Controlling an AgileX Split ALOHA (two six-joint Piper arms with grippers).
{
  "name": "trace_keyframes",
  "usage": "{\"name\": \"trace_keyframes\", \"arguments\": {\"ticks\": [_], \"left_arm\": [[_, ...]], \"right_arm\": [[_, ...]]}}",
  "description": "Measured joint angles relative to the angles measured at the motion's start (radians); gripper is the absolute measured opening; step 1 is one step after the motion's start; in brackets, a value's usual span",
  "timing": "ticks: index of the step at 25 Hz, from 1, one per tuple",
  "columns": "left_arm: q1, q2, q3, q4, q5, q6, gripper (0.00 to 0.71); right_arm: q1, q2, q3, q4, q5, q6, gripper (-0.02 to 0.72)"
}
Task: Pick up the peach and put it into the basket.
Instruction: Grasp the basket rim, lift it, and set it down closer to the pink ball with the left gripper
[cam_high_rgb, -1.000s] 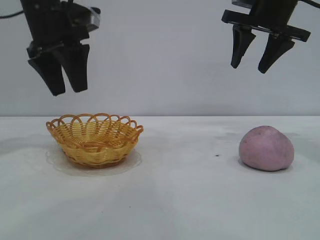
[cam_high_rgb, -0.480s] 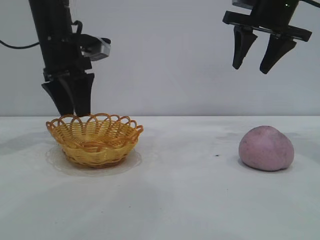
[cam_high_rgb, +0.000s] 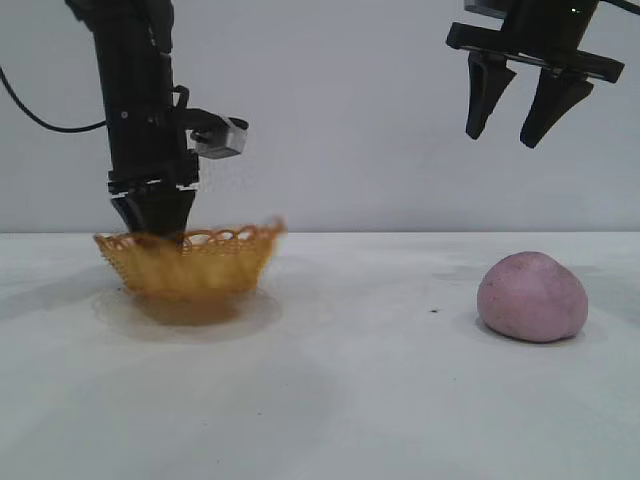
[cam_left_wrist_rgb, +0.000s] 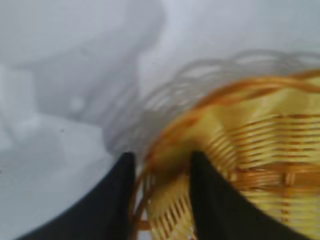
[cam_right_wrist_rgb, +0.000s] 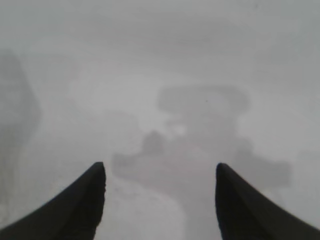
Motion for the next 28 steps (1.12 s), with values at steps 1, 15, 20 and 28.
{"name": "trace_keyframes", "arguments": {"ticks": [1, 15, 20, 28], "left_arm": [[0.0, 0.0, -0.004, -0.002, 0.005, -0.009, 0.071], [0.0, -0.187, 0.027, -0.054, -0.003, -0.499, 0.0], [0.0, -0.284, 0.179, -0.148, -0.003, -0.562, 0.0], [-0.043, -0.413, 0.577, -0.38, -0.248, -0.579, 0.0]], "right_arm": [[0.0, 0.0, 0.0, 0.0, 0.0, 0.0, 0.407], [0.0, 0.0, 0.0, -0.018, 0.001, 0.0, 0.407], [0.0, 0.0, 0.0, -0.019, 0.001, 0.0, 0.407], [0.0, 0.0, 0.0, -0.019, 0.001, 0.0, 0.407]]}}
